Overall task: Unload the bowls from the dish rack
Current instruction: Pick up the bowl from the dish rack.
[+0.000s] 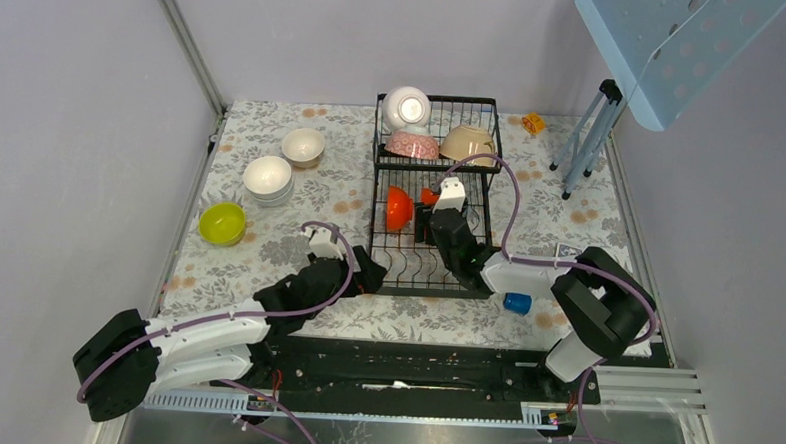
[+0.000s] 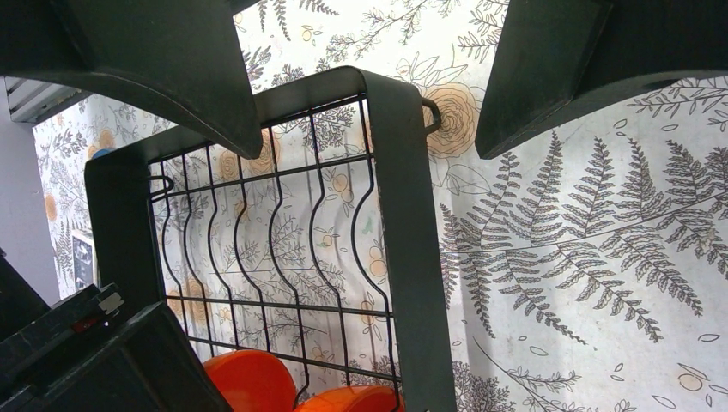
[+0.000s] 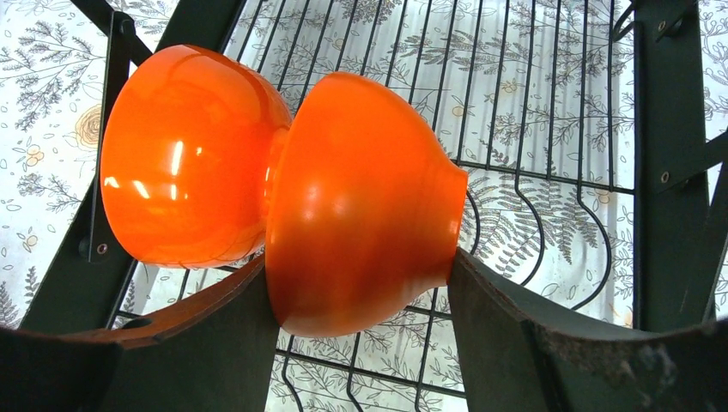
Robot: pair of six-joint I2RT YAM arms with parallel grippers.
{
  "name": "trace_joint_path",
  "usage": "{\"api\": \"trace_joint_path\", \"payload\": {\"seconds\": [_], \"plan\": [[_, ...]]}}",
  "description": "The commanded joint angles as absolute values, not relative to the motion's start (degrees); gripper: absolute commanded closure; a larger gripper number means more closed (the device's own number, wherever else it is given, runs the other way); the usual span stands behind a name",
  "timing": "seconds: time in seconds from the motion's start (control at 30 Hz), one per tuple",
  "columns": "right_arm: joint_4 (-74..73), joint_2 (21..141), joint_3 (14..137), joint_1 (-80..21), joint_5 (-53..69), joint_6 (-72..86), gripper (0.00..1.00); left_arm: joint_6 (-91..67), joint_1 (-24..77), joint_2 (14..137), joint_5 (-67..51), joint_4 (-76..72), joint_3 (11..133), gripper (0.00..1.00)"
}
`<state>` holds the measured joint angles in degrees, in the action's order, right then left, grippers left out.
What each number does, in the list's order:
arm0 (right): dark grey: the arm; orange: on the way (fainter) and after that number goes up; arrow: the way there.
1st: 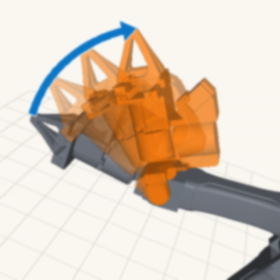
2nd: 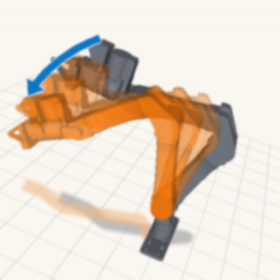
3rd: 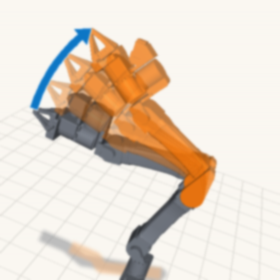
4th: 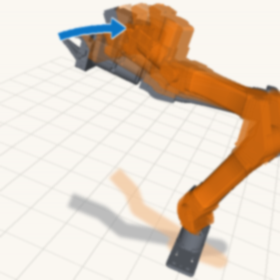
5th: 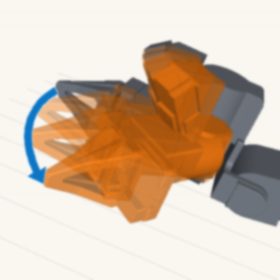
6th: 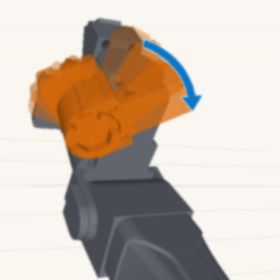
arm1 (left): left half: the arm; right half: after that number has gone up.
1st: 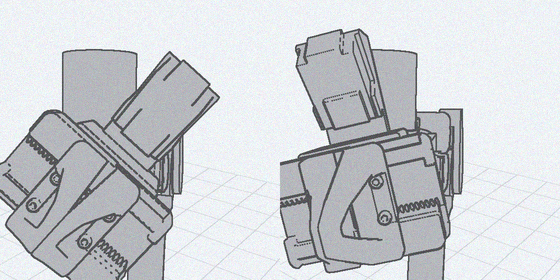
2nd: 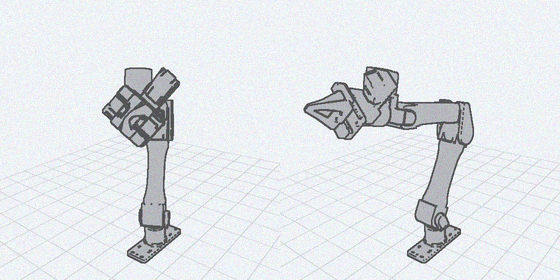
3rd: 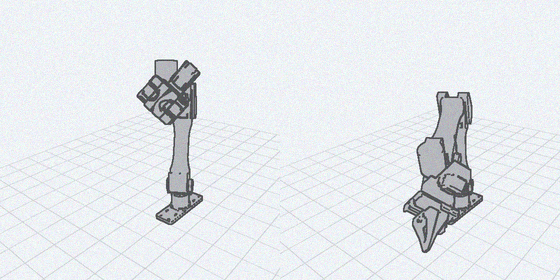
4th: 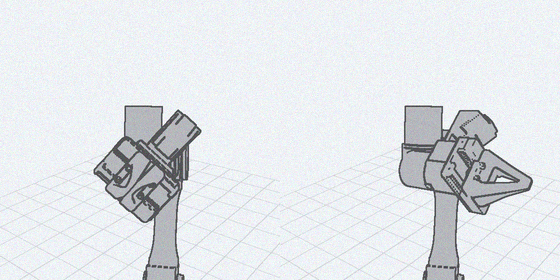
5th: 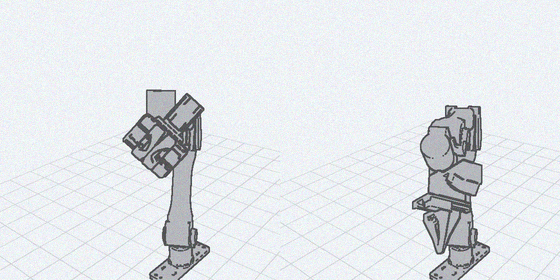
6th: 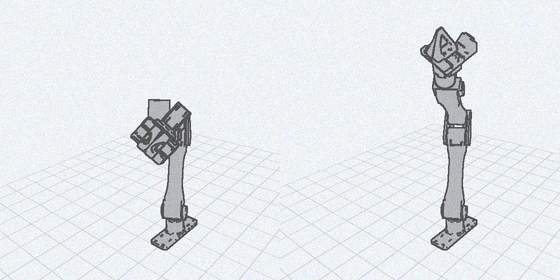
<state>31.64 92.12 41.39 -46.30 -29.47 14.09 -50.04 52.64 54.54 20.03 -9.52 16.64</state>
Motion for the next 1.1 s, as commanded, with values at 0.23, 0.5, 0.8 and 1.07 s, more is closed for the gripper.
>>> {"api": "trace_joint_path", "payload": {"seconds": [0.23,0.5,0.8,1.07], "plan": [[28.4,87.0,45.1,-47.9,-32.6,11.5,0.64,-50.6,52.7,52.9,21.8,-11.0,15.8,0.01],[25.7,84.0,45.1,-48.3,-32.8,11.2,0.65,-50.8,52.6,52.0,21.8,-10.4,15.7,0.01],[17.7,74.9,43.5,-48.3,-28.6,15.0,0.65,-50.4,52.7,49.7,22.2,-8.8,16.3,0.01],[4.6,63.4,42.0,-48.3,-11.9,22.3,0.64,-51.2,52.7,45.9,23.0,-4.3,17.9,0.01]]}}
